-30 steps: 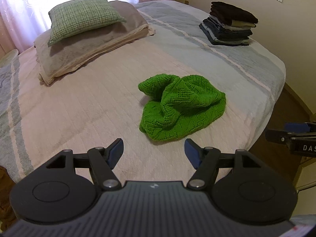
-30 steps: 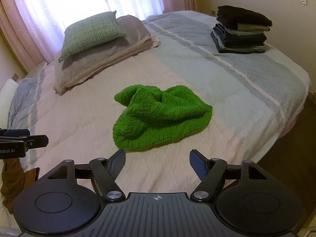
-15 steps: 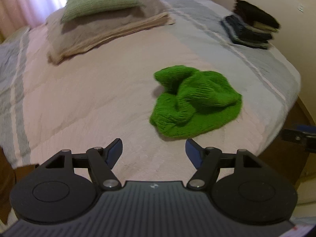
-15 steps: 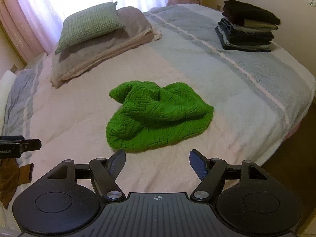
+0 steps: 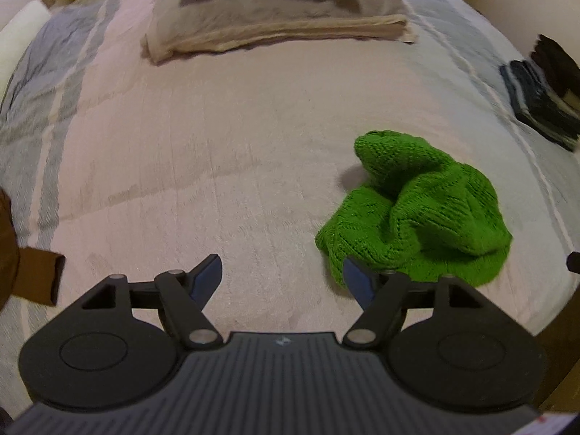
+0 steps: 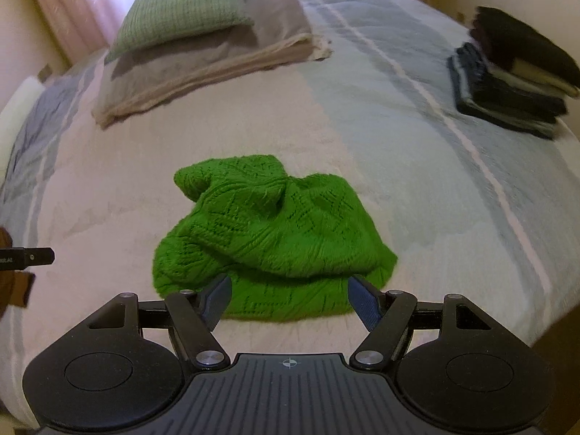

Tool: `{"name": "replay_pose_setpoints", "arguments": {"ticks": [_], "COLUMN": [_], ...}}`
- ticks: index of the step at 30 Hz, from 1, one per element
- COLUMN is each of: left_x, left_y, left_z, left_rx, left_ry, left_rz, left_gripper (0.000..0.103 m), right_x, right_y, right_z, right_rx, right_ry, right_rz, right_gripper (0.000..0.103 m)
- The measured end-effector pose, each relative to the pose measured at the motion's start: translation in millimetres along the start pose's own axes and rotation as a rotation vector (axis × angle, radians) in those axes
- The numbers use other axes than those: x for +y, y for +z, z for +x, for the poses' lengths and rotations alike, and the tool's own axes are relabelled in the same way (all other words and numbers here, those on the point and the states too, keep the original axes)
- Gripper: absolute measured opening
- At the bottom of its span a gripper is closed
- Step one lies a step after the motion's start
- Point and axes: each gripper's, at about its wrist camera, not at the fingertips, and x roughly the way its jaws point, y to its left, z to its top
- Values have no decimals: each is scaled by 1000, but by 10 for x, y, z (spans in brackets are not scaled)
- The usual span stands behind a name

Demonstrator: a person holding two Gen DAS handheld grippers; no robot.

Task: Fold clothes
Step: 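Reach both grippers toward the crumpled green vest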

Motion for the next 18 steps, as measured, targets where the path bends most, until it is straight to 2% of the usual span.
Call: {"name": "replay_pose_setpoints", "arguments": {"ticks": [4, 9, 16, 17, 18], "left_x": [0, 82, 260, 287, 309], "left_y": [46, 165, 316, 340, 362], "left_z": [218, 517, 960, 1030, 1094], "left_rx": [28, 44, 57, 59, 66], "left_ry": [16, -3, -20, -16, -8], "left_rz": [-6, 29, 116, 131, 142], "left_gripper": [70, 72, 72, 72, 72], "right_x": [74, 343, 636, 639, 622], "right_y": [132, 246, 452, 431, 381], "right_z": [312, 742, 1558, 1674, 1738], "right_rx": [23, 27, -38, -30, -46], "right_ry": [33, 50, -27, -36, -17], "right_rz": [-13, -10, 66, 72, 73], "right_gripper": [69, 69, 69, 61, 41]}}
